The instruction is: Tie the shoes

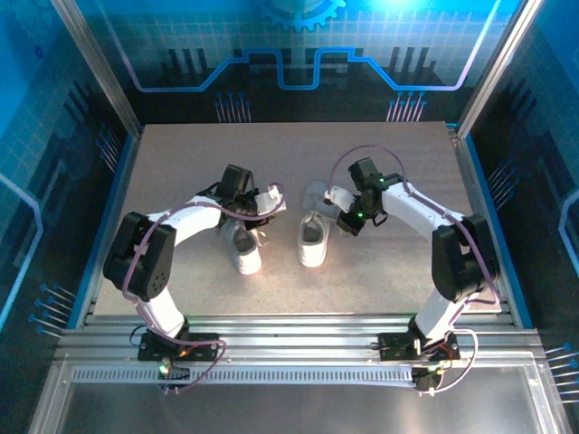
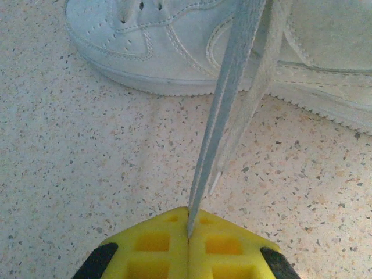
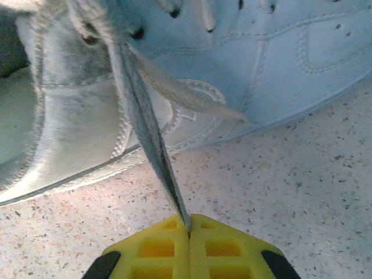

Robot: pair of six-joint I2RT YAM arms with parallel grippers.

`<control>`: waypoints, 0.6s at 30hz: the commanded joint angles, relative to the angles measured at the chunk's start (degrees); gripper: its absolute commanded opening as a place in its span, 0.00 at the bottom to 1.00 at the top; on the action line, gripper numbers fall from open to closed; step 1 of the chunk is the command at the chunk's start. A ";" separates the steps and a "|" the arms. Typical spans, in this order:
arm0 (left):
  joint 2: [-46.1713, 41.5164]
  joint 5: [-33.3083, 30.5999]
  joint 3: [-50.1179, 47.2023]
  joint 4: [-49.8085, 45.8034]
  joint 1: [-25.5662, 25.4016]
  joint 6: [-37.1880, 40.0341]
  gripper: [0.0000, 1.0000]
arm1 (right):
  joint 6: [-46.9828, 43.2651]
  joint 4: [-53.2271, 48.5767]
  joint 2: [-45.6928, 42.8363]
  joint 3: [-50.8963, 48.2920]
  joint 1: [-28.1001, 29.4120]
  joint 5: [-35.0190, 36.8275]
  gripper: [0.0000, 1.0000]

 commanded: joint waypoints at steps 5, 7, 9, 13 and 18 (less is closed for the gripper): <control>-1.45 -4.06 -1.71 -1.37 2.37 -1.81 0.00 | 1.50 -3.28 -0.23 -0.49 -1.64 1.91 0.00; -1.47 -4.25 -1.85 -1.11 2.53 -2.24 0.00 | 1.64 -3.63 -0.18 -0.61 -1.63 1.35 0.00; -1.49 -4.53 -2.11 -0.70 2.63 -2.52 0.00 | 1.72 -3.78 -0.26 -0.92 -1.66 0.71 0.00; -2.09 -4.47 -2.61 0.12 2.64 -3.44 0.00 | 2.00 -4.30 -0.62 -1.41 -1.66 -1.19 0.00; -5.60 1.39 -3.99 3.84 2.04 -4.48 0.26 | 3.43 -4.85 -3.06 -0.59 -1.74 -8.20 0.26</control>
